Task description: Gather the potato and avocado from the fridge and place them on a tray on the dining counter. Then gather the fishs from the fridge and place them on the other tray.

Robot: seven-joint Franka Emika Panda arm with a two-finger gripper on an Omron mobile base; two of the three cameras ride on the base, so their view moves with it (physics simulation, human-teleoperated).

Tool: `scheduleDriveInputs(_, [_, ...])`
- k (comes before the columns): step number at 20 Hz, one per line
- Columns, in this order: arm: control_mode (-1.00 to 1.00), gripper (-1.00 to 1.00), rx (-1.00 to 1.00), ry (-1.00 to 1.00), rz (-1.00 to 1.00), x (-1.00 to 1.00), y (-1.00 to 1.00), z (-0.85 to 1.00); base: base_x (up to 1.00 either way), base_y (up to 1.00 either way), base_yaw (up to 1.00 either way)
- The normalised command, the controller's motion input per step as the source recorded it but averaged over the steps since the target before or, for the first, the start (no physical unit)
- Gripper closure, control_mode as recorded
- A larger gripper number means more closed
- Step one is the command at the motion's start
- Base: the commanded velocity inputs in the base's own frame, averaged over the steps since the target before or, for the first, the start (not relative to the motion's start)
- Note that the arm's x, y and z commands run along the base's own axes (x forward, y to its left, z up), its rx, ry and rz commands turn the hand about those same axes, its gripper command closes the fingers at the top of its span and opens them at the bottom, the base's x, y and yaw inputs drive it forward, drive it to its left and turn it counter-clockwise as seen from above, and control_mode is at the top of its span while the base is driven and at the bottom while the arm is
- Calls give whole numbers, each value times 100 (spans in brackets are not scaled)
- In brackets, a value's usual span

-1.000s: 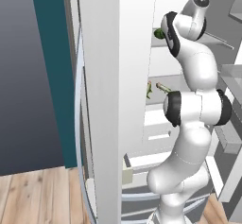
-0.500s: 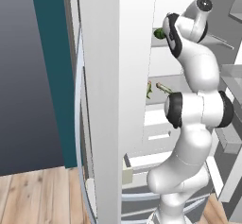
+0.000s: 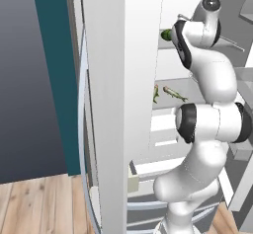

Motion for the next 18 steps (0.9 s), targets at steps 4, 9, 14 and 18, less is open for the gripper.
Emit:
scheduleDriveInputs(4, [-100,100,2,1,-10,-76,0,2,0,0,0])
scheduleDriveInputs(9, [-100,100,0,-6,-2,-92,4,0,0,0,0])
scheduleDriveInputs(14, [-100,100,0,-4,0,-87,24,-3,0,0,0])
scheduleDriveInputs(18, [-100,100,0,0,0,-74,38,-4,0,0,0])
